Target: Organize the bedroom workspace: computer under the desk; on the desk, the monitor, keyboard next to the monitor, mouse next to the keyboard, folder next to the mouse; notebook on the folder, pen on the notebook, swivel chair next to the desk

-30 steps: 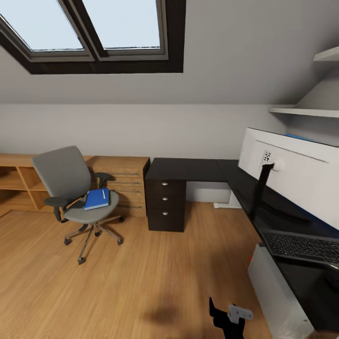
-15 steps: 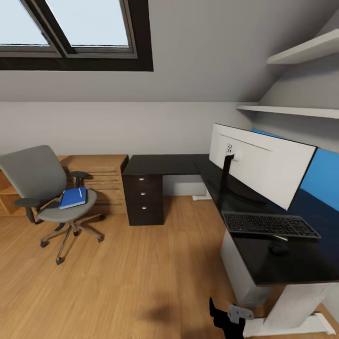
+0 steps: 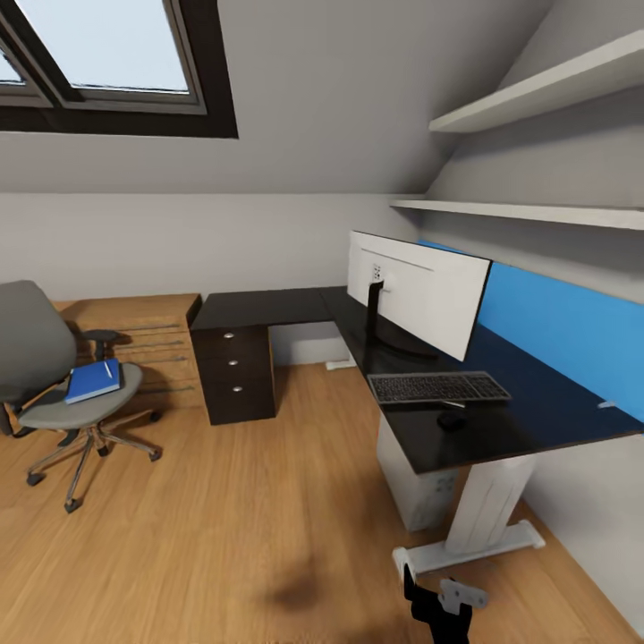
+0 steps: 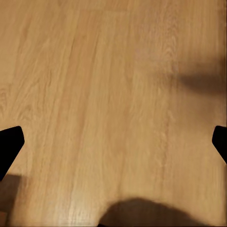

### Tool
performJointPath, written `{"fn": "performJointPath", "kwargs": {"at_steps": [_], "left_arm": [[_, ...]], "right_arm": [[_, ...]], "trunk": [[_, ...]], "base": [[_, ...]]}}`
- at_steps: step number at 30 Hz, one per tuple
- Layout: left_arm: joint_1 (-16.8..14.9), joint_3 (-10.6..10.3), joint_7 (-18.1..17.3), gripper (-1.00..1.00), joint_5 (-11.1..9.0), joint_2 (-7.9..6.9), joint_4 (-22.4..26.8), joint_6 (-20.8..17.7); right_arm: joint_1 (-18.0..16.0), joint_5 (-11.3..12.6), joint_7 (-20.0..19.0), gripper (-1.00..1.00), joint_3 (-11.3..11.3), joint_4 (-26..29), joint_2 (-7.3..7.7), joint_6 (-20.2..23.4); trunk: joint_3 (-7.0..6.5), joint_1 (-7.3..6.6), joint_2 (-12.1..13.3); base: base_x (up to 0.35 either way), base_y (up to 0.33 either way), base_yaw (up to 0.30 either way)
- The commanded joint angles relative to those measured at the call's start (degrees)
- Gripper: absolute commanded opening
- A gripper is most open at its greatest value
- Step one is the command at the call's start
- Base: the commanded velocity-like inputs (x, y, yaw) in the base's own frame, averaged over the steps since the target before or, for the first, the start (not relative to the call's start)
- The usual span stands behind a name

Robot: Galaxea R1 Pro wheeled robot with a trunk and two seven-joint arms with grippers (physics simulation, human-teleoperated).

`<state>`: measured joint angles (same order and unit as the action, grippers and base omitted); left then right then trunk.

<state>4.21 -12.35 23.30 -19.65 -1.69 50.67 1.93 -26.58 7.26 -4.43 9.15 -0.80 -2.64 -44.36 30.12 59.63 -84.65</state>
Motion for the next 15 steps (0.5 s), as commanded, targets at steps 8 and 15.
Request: {"fn": "performJointPath", "kwargs": {"at_steps": [8, 15], "left_arm": [[0.0, -0.4, 0.4, 1.0, -0.4, -0.07, 0.1, 0.6], [0.0, -0.4, 0.4, 1.0, -0.4, -0.07, 0.1, 0.7]], "right_arm": [[-0.1, 0.7, -0.2, 1.0, 0.2, -0.1, 0.09, -0.2], [-0.1, 0.7, -0.1, 1.0, 0.2, -0.2, 0.17, -0.1]], "trunk": [[-0.36, -0.46, 0.8], [-1.62, -2.0, 3.6]], "base": [[-0.085, 0.0, -0.177], [-0.004, 0.0, -0.01]]}}
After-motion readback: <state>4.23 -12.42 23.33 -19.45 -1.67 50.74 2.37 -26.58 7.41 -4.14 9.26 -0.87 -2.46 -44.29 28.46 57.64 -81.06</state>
